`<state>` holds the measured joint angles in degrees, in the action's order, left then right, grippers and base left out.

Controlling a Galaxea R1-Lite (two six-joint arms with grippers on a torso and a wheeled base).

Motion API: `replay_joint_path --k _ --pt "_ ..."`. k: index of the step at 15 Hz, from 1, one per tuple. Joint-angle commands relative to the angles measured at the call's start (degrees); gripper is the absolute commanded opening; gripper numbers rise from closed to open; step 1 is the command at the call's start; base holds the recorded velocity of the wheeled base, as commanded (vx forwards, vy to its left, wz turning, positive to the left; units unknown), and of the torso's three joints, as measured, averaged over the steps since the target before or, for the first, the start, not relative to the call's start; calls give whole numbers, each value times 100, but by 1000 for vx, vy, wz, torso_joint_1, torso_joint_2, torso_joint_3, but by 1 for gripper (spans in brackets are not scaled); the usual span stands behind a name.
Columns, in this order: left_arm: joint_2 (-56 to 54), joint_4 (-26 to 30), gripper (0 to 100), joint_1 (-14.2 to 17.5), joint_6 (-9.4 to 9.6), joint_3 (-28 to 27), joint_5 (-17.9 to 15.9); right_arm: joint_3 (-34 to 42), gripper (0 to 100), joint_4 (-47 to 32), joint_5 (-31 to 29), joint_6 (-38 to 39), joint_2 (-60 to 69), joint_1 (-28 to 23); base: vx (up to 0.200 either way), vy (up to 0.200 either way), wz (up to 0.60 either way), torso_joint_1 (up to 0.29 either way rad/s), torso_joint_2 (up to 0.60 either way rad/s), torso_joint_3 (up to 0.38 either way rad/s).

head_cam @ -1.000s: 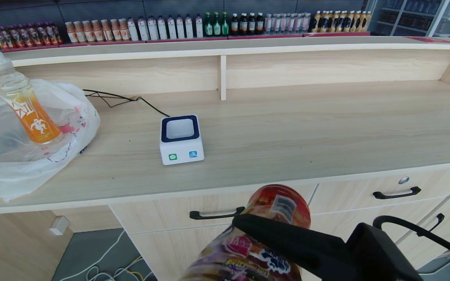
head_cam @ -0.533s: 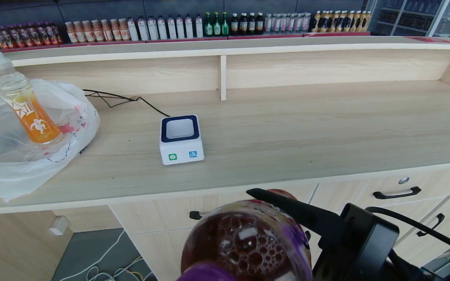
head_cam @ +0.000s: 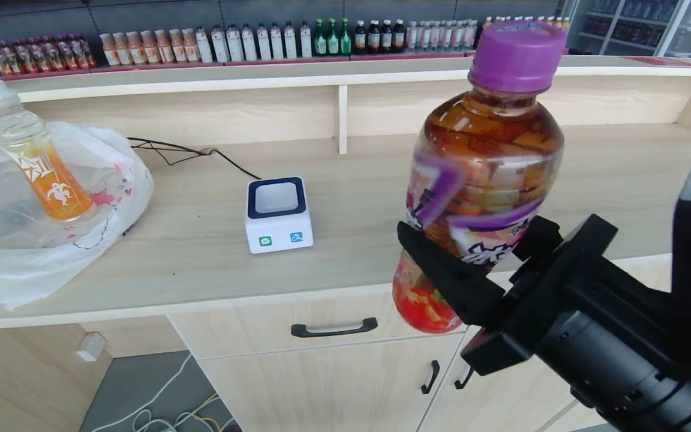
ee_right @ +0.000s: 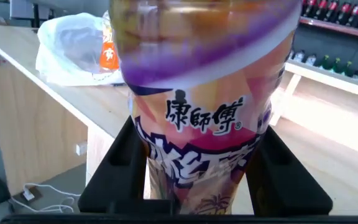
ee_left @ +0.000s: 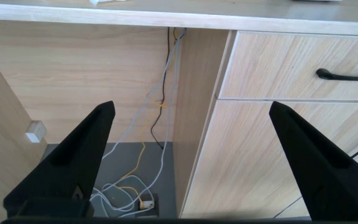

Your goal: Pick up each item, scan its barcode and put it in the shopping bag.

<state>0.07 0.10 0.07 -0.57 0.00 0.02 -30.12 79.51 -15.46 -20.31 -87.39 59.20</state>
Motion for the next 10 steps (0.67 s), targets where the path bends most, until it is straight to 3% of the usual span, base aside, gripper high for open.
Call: replay_joint_path --k 1,6,10 --pt "1 -1 100 1 -4 0 -2 -196 0 3 -36 414 -85 -576 0 0 0 0 0 0" --pt "1 -1 100 1 -4 0 6 -319 0 12 -45 1354 -14 -1833 0 0 0 0 0 0" --pt "1 -1 100 1 -4 0 -2 -538 0 30 -476 1697 -32 -2000 0 0 0 0 0 0"
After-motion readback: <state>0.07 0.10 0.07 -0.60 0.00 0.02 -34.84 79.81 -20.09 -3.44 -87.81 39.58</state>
